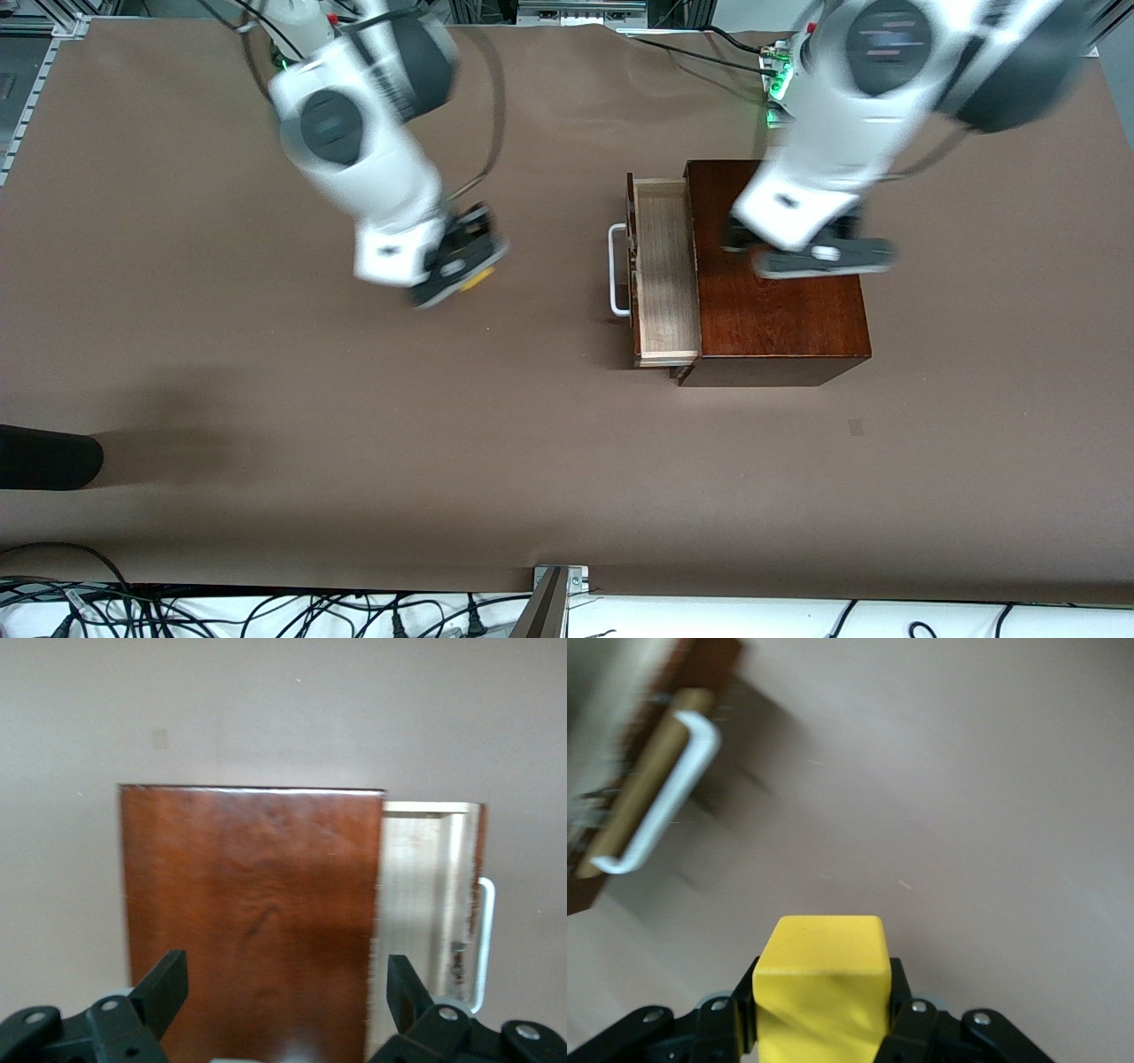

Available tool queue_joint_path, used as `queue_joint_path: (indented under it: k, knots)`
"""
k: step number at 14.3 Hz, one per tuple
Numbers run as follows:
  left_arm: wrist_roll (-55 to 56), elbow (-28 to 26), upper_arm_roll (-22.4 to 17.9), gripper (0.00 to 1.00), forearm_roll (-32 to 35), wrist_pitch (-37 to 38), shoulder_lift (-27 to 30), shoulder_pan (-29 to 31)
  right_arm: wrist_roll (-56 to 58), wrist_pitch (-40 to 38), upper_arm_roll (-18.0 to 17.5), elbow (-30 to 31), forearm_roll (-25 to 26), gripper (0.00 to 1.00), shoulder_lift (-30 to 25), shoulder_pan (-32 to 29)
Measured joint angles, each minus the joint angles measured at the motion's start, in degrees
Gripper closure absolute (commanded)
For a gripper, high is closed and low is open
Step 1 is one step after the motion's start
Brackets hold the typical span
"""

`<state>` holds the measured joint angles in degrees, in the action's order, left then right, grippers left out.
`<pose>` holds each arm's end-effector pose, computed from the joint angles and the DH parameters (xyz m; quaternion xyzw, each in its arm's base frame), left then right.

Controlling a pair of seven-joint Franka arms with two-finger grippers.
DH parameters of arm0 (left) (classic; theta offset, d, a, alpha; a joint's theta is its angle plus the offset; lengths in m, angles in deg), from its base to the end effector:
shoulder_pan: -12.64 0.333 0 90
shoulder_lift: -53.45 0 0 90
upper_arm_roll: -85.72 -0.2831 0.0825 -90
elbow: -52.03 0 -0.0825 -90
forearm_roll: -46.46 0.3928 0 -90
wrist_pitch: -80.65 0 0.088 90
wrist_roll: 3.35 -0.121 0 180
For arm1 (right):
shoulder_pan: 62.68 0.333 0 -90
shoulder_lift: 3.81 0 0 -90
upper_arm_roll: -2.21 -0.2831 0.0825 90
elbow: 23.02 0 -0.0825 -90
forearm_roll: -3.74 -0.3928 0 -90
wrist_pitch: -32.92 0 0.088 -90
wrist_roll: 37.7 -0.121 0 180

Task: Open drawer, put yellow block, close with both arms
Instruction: 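Carry the yellow cube into the drawer with the right gripper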

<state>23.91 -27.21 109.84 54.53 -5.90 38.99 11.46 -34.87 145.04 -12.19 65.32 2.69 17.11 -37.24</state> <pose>0.5758 -0.2227 0.5240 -0.9983 -0.0210 0.0379 0.0400 0.5240 0.4166 0.4067 -0.9342 -0.3515 -0.0121 0.0597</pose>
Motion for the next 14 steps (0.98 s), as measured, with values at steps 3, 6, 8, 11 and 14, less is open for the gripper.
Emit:
queue_joint_path:
  k: [3, 6, 8, 11, 14]
  knots:
    - [-12.45, -0.94, -2.55, 0.00, -3.36, 0.18, 2.68, 7.17, -0.16, 2.81, -0.13, -3.67, 4.89, 1.00, 4.35, 11.36]
    - [-21.13, -6.01, -10.84, 0.00, -4.87, -0.96, 7.64, 5.94, -0.09, 3.00, -0.04, -11.19, 8.04, 1.00, 9.94, 18.83]
    - [-23.42, -11.28, -15.96, 0.00, -4.94, -5.48, 12.04, 3.42, 1.75, 2.96, -0.02, -15.63, 11.74, 1.00, 13.33, 21.81]
    - [-24.79, -16.33, -19.03, 0.00, -4.94, -8.49, 15.56, 1.81, 5.24, 2.96, 0.05, -19.88, 16.25, 1.00, 18.12, 25.12]
    - [-24.61, -17.50, -19.05, 0.00, -4.94, -8.53, 15.30, 1.78, 8.10, 2.99, 0.22, -21.45, 17.37, 1.00, 20.94, 26.58]
